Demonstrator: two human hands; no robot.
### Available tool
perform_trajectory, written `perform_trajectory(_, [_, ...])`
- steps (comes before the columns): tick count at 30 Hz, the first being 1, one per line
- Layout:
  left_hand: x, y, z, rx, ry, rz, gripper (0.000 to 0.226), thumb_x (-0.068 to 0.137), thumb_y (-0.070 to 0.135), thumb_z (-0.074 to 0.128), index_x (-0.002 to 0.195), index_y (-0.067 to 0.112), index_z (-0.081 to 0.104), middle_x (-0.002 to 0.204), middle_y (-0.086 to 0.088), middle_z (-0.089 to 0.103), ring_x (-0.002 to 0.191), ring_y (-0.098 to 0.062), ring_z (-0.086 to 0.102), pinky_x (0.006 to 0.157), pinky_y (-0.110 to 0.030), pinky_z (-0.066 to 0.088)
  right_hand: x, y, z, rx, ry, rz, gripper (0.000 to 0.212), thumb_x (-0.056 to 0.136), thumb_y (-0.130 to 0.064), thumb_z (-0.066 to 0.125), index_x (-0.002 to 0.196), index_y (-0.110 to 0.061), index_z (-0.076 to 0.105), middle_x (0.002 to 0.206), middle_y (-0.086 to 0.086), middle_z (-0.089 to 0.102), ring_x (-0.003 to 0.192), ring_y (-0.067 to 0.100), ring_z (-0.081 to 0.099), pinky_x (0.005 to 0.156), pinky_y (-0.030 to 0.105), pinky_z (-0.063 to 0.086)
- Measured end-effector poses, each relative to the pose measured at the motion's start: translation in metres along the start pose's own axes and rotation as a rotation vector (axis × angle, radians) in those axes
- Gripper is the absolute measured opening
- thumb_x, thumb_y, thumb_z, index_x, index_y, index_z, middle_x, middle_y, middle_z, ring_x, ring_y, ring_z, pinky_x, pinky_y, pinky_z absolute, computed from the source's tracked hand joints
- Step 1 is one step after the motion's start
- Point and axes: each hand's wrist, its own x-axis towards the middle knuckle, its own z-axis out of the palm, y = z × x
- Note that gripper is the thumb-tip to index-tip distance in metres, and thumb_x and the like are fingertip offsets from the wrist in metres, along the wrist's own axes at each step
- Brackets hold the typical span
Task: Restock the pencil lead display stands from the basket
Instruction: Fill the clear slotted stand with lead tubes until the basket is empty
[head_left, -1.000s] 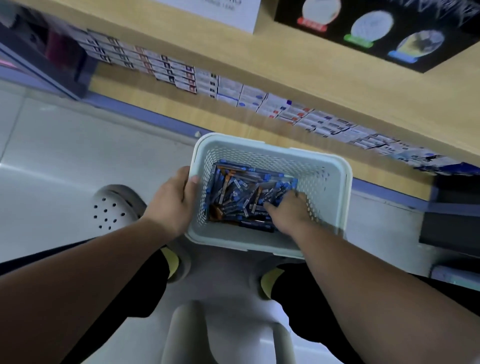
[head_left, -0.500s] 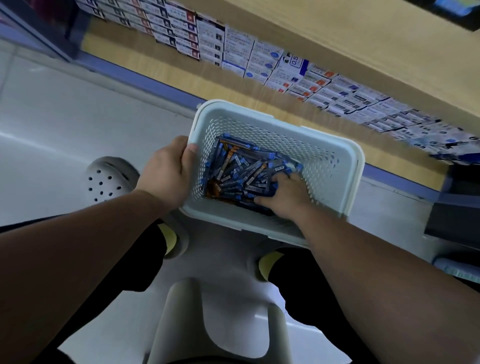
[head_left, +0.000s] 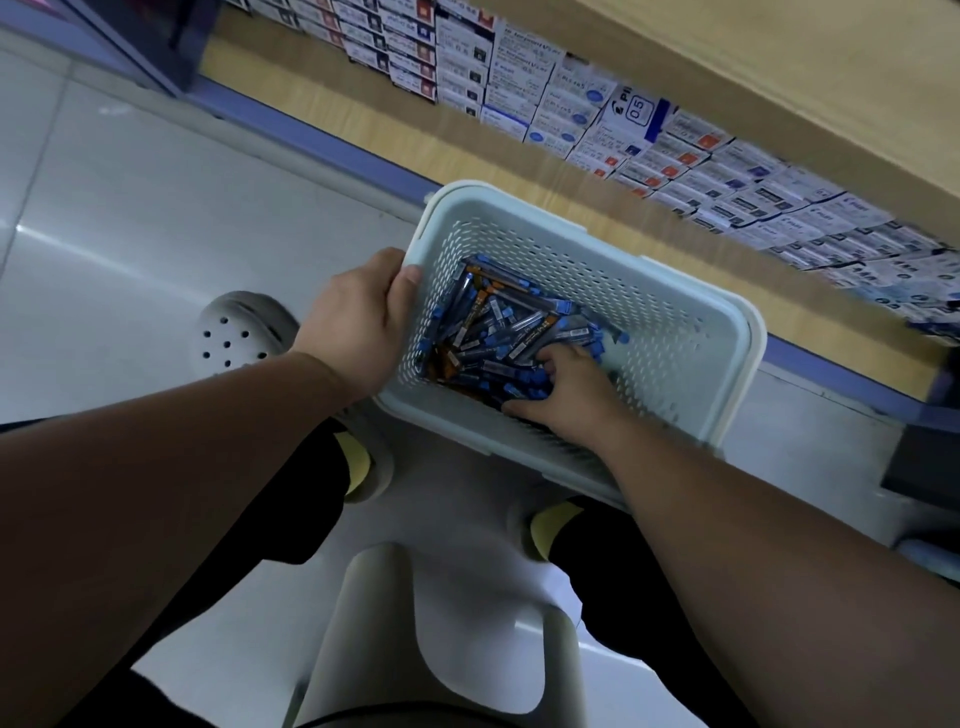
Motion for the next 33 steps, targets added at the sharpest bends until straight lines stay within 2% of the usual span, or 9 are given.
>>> perform_trajectory(4, [0.001,0.0,0.0,-0.001,0.004,0.0,0.04,0.105,0.039,0.032,0.112,0.011,0.059,0.086,-0.01,0.064,0.078,-0.031,0.056,0.066,-0.039,0.042,0.005,-0.001,-0.01,-0.064,-0.132,-0.002,0.081,0.073,-0.054,0.084,0.137,-0.013,0.056,0.134,0.007,0.058,0.118,0.024,0.057,0.1,0.035,0.049])
perform_trajectory(7, [0.0,0.001,0.0,-0.006,0.011,-0.011,0.042,0.105,0.04,0.032,0.113,0.01,0.06,0.088,-0.011,0.064,0.079,-0.03,0.056,0.067,-0.039,0.042,0.006,-0.003,-0.013,-0.195,-0.196,-0.02,0.062,0.081,-0.06,0.075,0.117,-0.011,0.065,0.116,0.009,0.065,0.1,0.025,0.061,0.086,0.037,0.053])
perform_trajectory(9, [-0.001,0.001,0.001,-0.011,0.024,-0.023,0.04,0.105,0.039,0.033,0.11,0.01,0.06,0.086,-0.009,0.063,0.077,-0.03,0.055,0.064,-0.037,0.038,0.006,-0.004,-0.01,-0.251,-0.205,-0.046,0.059,0.087,-0.061,0.068,0.109,-0.006,0.067,0.107,0.014,0.066,0.093,0.027,0.061,0.08,0.037,0.053])
perform_trajectory(14, [-0.002,0.003,0.002,-0.013,0.037,-0.053,0.034,0.107,0.034,0.036,0.107,0.01,0.06,0.082,-0.006,0.06,0.073,-0.028,0.052,0.062,-0.033,0.031,0.002,-0.008,-0.01,-0.286,-0.237,-0.075,0.062,0.093,-0.064,0.056,0.122,-0.009,0.06,0.114,0.008,0.055,0.1,0.023,0.053,0.088,0.037,0.05])
perform_trajectory(16, [-0.002,0.004,0.003,-0.003,0.041,-0.06,0.033,0.108,0.033,0.036,0.107,0.01,0.06,0.082,-0.006,0.06,0.074,-0.028,0.052,0.063,-0.033,0.031,0.003,-0.009,-0.011,-0.292,-0.249,-0.08,0.065,0.093,-0.067,0.052,0.121,-0.008,0.061,0.114,0.01,0.057,0.101,0.024,0.055,0.088,0.037,0.05])
perform_trajectory(19, [-0.002,0.004,0.003,-0.002,0.049,-0.063,0.034,0.107,0.034,0.036,0.109,0.01,0.061,0.082,-0.006,0.06,0.074,-0.027,0.052,0.063,-0.032,0.031,0.003,-0.007,-0.006,-0.268,-0.309,-0.054,0.067,0.094,-0.071,0.045,0.108,-0.008,0.063,0.102,0.011,0.062,0.091,0.027,0.06,0.076,0.034,0.049])
perform_trajectory(22, [-0.002,0.003,0.003,-0.008,0.053,-0.054,0.034,0.107,0.034,0.036,0.107,0.01,0.06,0.079,-0.006,0.06,0.071,-0.028,0.053,0.061,-0.034,0.034,0.0,-0.007,-0.001,-0.234,-0.34,-0.044,0.068,0.095,-0.074,0.037,0.109,-0.013,0.062,0.096,0.005,0.058,0.088,0.021,0.058,0.082,0.036,0.052])
perform_trajectory(28, [-0.001,0.002,0.004,-0.006,0.056,-0.043,0.034,0.107,0.034,0.037,0.106,0.01,0.06,0.077,-0.006,0.059,0.07,-0.029,0.054,0.061,-0.036,0.037,0.003,-0.012,-0.004,-0.141,-0.398,-0.027,0.064,0.089,-0.078,0.045,0.103,-0.018,0.061,0.098,0.005,0.063,0.088,0.02,0.061,0.083,0.036,0.053])
perform_trajectory(33, [-0.002,0.001,0.003,0.005,0.056,-0.032,0.036,0.106,0.036,0.036,0.104,0.009,0.06,0.076,-0.005,0.058,0.069,-0.029,0.052,0.059,-0.035,0.035,0.011,-0.017,-0.009,-0.157,-0.455,-0.031,0.069,0.089,-0.077,0.047,0.121,-0.017,0.059,0.102,-0.001,0.059,0.09,0.014,0.058,0.076,0.031,0.048])
